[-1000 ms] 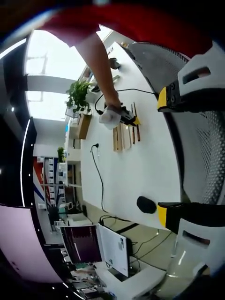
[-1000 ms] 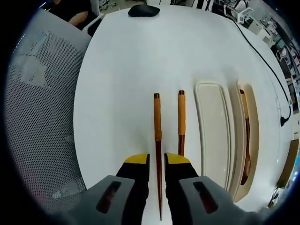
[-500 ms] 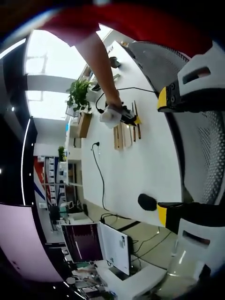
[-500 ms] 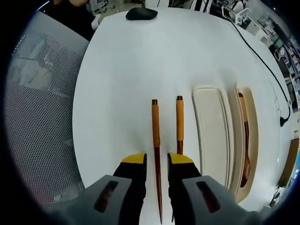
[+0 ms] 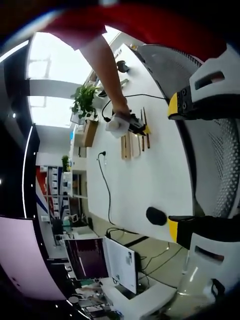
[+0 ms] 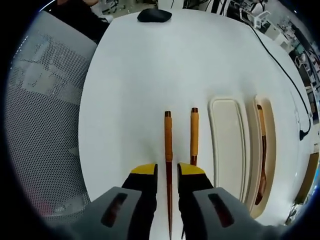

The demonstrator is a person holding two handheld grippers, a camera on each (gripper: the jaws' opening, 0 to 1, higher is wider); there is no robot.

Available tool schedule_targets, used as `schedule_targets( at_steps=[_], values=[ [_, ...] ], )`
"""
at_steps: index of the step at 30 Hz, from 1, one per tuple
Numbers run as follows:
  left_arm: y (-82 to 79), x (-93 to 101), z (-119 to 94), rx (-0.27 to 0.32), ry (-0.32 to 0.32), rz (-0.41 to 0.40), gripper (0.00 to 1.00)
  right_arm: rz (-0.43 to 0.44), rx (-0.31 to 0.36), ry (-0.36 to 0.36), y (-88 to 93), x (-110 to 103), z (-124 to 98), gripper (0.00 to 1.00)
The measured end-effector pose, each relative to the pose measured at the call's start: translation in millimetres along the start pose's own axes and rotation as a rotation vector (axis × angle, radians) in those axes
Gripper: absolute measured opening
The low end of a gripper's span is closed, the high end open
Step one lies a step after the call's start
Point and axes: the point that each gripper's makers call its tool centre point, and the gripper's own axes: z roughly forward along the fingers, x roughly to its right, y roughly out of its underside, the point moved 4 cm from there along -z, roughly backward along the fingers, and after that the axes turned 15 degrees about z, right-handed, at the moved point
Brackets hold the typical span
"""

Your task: Arrange the utensils inside the cutlery case until each visible utensil rests in its matching compartment.

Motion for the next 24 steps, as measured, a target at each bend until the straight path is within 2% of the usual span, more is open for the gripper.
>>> schedule_targets(
  at_steps=[8, 13, 24],
  values=[
    [0.3, 1.7, 2.0, 0.000, 0.005, -0.001, 0.81, -0.005, -0.004, 0.007, 0.8, 1.1, 0.7, 0.11],
    [-0.9, 2.1, 2.3, 0.002, 0.005, 0.001, 0.81, -0.026, -0.021, 0.009, 0.5, -0.2, 3.1, 0.02],
    [1.2, 1.2, -0.7, 0.004, -0.002, -0.002, 0.81, 0.012, -0.039, 0.018, -0.9, 2.9, 6.0, 0.01]
  ],
)
